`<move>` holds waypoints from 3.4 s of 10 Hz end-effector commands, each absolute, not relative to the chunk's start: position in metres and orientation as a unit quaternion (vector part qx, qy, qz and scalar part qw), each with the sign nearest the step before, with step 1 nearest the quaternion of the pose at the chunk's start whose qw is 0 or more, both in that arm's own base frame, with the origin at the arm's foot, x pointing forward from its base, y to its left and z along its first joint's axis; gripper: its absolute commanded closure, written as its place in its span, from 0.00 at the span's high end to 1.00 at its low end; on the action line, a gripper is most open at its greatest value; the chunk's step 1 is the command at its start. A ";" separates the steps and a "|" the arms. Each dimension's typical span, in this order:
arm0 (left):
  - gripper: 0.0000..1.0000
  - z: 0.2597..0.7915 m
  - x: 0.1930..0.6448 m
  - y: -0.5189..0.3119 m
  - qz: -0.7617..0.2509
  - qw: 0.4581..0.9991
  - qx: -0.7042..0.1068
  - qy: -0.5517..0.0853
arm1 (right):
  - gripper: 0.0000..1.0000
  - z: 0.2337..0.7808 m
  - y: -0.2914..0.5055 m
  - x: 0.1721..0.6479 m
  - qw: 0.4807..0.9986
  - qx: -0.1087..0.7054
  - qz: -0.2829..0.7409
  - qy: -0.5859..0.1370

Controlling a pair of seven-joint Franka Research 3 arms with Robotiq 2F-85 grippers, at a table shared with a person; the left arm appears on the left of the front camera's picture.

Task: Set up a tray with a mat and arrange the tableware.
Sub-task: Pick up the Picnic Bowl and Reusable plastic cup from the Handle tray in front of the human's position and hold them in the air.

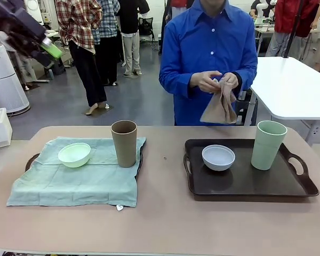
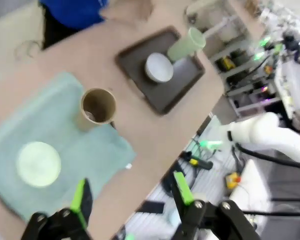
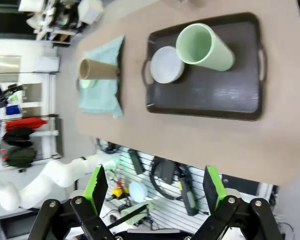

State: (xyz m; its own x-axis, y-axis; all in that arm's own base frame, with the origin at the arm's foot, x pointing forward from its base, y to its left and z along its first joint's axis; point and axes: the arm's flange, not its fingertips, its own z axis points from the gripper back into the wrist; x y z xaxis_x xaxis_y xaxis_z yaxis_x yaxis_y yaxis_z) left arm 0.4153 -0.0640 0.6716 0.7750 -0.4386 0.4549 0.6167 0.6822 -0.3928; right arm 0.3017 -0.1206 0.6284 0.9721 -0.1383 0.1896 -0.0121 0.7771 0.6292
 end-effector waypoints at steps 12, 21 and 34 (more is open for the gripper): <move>0.84 0.647 0.427 -0.255 -0.496 0.834 -0.076 -0.228 | 1.00 0.600 -0.035 0.369 0.985 0.149 -0.031 -0.084; 0.84 0.616 0.483 -0.402 -0.440 0.877 -0.127 -0.146 | 1.00 0.547 -0.123 0.510 0.867 0.221 0.377 -0.241; 0.84 0.575 0.494 -0.440 -0.451 0.877 -0.129 -0.107 | 1.00 0.474 -0.125 0.546 0.760 0.371 0.493 -0.205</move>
